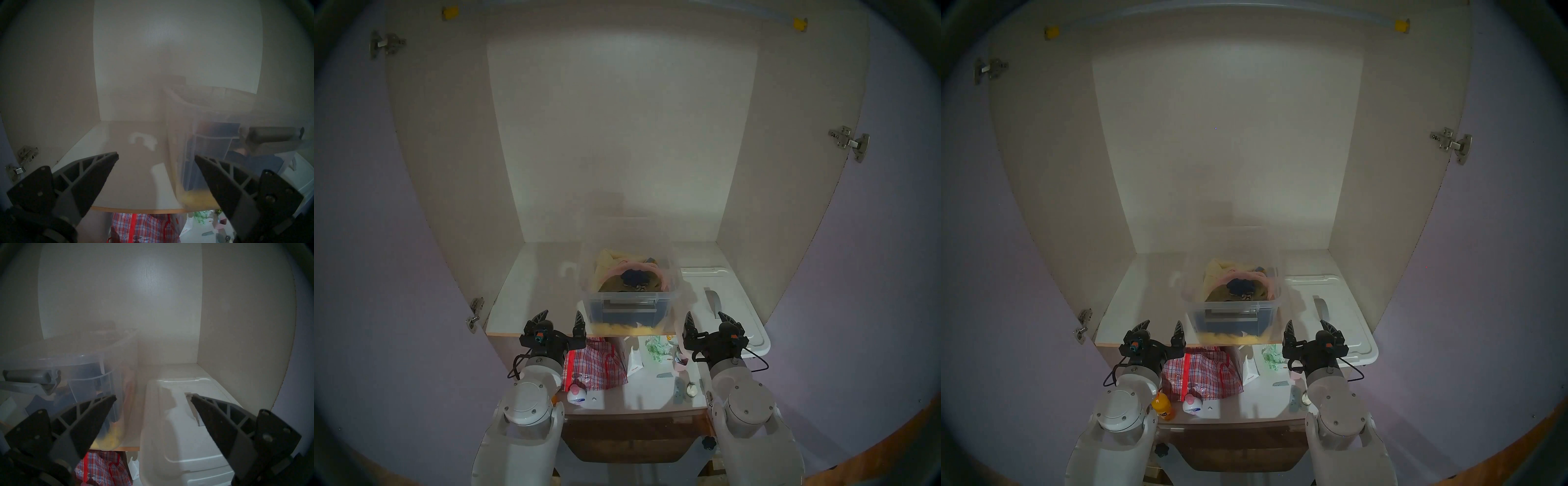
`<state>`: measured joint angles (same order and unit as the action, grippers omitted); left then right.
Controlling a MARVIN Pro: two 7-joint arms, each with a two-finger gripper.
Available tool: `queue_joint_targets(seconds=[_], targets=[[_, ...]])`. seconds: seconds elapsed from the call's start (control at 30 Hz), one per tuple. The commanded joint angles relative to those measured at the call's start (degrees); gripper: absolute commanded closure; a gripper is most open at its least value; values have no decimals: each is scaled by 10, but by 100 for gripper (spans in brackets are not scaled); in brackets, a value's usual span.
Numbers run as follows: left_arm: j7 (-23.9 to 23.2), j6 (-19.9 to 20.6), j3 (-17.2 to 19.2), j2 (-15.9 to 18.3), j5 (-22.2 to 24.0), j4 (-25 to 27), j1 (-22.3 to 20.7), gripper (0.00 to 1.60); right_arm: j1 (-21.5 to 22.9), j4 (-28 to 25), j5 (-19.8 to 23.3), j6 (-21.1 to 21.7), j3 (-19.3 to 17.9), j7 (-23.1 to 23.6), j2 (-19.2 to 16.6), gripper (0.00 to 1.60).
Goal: Take socks out of the storage bin, place them on top of the cabinet, and put the lid back on the bin
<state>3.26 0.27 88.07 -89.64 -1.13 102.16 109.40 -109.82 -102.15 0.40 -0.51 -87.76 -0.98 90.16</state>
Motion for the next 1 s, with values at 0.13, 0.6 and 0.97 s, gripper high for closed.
queue_joint_targets(seconds=[0.13, 0.6, 0.97], targets=[[3, 16, 0, 25, -33, 45, -18, 0, 4, -12, 0, -2, 0, 0, 0, 0], [-57, 67, 21, 74, 13, 93, -58, 0, 5, -12, 0, -3, 0, 0, 0, 0], [-158, 185, 2, 145, 98, 113, -157, 0, 4, -12, 0, -3, 0, 0, 0, 0]])
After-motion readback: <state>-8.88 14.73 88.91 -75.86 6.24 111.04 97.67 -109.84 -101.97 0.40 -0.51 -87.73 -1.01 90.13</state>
